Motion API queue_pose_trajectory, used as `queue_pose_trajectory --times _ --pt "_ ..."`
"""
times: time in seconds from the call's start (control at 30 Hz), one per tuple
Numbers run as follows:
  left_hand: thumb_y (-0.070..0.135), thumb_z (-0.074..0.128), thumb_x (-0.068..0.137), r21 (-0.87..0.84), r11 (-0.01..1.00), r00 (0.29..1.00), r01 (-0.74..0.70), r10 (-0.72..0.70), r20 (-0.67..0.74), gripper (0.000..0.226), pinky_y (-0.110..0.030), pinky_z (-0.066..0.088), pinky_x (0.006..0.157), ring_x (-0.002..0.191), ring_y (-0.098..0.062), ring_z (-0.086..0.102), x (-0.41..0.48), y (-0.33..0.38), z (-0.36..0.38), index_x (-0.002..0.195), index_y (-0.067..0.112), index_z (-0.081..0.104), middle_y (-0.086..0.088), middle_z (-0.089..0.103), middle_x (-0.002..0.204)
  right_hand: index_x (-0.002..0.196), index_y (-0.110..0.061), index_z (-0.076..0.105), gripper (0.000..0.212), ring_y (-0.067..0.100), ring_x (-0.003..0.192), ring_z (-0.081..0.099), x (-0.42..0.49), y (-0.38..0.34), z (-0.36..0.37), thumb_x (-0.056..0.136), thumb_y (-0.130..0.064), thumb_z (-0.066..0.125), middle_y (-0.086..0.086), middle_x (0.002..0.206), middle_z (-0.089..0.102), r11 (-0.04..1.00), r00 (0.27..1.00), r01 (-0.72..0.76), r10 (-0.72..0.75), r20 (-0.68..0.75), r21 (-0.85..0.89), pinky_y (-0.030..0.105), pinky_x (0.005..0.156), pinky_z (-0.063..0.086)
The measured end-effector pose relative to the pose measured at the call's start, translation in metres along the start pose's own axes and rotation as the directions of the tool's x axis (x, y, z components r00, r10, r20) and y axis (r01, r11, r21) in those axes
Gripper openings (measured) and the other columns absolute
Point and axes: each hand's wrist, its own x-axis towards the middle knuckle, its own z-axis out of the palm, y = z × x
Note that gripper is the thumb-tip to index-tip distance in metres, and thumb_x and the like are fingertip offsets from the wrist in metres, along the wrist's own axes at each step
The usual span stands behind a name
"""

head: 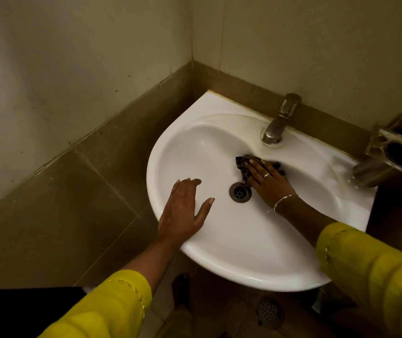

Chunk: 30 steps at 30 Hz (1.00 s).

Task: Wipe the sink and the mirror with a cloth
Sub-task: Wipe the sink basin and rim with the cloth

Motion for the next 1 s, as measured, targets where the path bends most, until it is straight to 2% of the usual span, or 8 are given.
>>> queue_pose_trajectory --times 0.17,0.27,0.43,0.7,0.77,0.83,0.9,1.0 --pt "0.051 0.031 0.093 0.005 1.0 0.999 -0.011 0.011 -0.034 0.06 -0.033 0.027 0.106 0.108 -0.022 0.048 0.0 0.0 0.001 0.115 0.0 0.051 -0.014 0.061 0.109 0.094 -0.006 0.073 0.03 0.028 0.108 0.063 -0.011 -0.007 -0.006 0.065 -0.01 0.069 0.013 0.114 0.067 0.989 0.998 -0.045 0.04 0.04 0.139 0.046 0.106 0.031" --pt "0.05 0.033 0.093 0.001 1.0 0.999 -0.02 0.02 -0.039 0.057 -0.034 0.028 0.106 0.107 -0.024 0.05 0.0 -0.001 0.001 0.115 0.0 0.051 -0.014 0.061 0.108 0.095 -0.001 0.072 0.071 0.033 0.096 0.067 -0.03 -0.017 0.001 0.029 -0.011 0.093 0.017 0.107 0.069 0.882 0.954 -0.215 0.099 0.282 0.42 0.048 0.074 0.054" --pt "0.047 0.035 0.092 0.003 1.0 0.999 -0.029 0.029 -0.039 0.054 -0.037 0.028 0.105 0.105 -0.021 0.046 0.0 0.001 0.001 0.115 0.0 0.05 -0.015 0.061 0.105 0.148 -0.014 0.008 0.063 0.026 0.145 0.002 -0.024 -0.028 -0.037 0.096 -0.028 0.042 0.002 0.157 -0.001 0.689 0.747 -0.477 -0.01 0.665 0.546 0.054 0.109 0.022" --pt "0.044 0.039 0.091 -0.022 0.999 0.999 -0.026 0.025 -0.031 0.051 -0.035 0.027 0.107 0.102 -0.026 0.056 0.0 0.0 0.0 0.113 0.0 0.051 -0.014 0.062 0.105 0.127 -0.017 0.048 0.036 0.029 0.124 0.046 0.005 -0.073 -0.092 0.092 -0.021 0.046 0.007 0.132 0.051 0.486 0.654 -0.635 -0.076 0.753 0.601 0.04 0.101 0.038" --pt "0.041 0.043 0.089 -0.034 0.999 1.0 -0.021 0.021 -0.015 0.048 -0.035 0.027 0.108 0.102 -0.028 0.057 0.0 0.0 0.0 0.114 0.0 0.051 -0.014 0.062 0.105 0.123 -0.012 0.054 0.033 0.03 0.119 0.051 0.015 -0.075 -0.1 0.091 -0.019 0.048 0.009 0.125 0.057 0.321 0.68 -0.67 -0.096 0.726 0.67 0.038 0.099 0.043" --pt "0.042 0.042 0.089 -0.06 0.998 1.0 -0.017 0.017 0.002 0.049 -0.035 0.026 0.108 0.103 -0.028 0.057 0.001 -0.001 -0.001 0.114 0.0 0.052 -0.014 0.062 0.106 0.126 -0.012 0.053 0.037 0.028 0.11 0.054 0.019 -0.065 -0.104 0.091 -0.004 0.044 0.009 0.118 0.058 -0.034 0.683 -0.729 -0.109 0.723 0.684 0.034 0.094 0.045" --pt "0.043 0.039 0.091 -0.071 0.997 1.0 -0.014 0.015 0.01 0.05 -0.035 0.026 0.108 0.104 -0.028 0.057 0.001 0.0 -0.002 0.114 0.0 0.052 -0.015 0.062 0.107 0.128 -0.011 0.052 0.052 0.024 0.096 0.055 0.015 -0.053 -0.103 0.085 0.013 0.037 0.009 0.104 0.059 -0.579 0.683 -0.664 -0.213 0.699 0.472 0.032 0.083 0.048" --pt "0.036 0.041 0.09 -0.073 0.997 1.0 -0.01 0.011 0.015 0.045 -0.037 0.027 0.107 0.105 -0.03 0.056 0.001 -0.001 -0.002 0.114 0.0 0.052 -0.016 0.061 0.107 0.107 -0.009 0.065 0.04 0.021 0.088 0.063 0.0 -0.046 -0.089 0.082 0.01 0.042 0.009 0.092 0.066 -0.923 0.788 -0.382 -0.296 0.54 0.052 0.028 0.081 0.049"
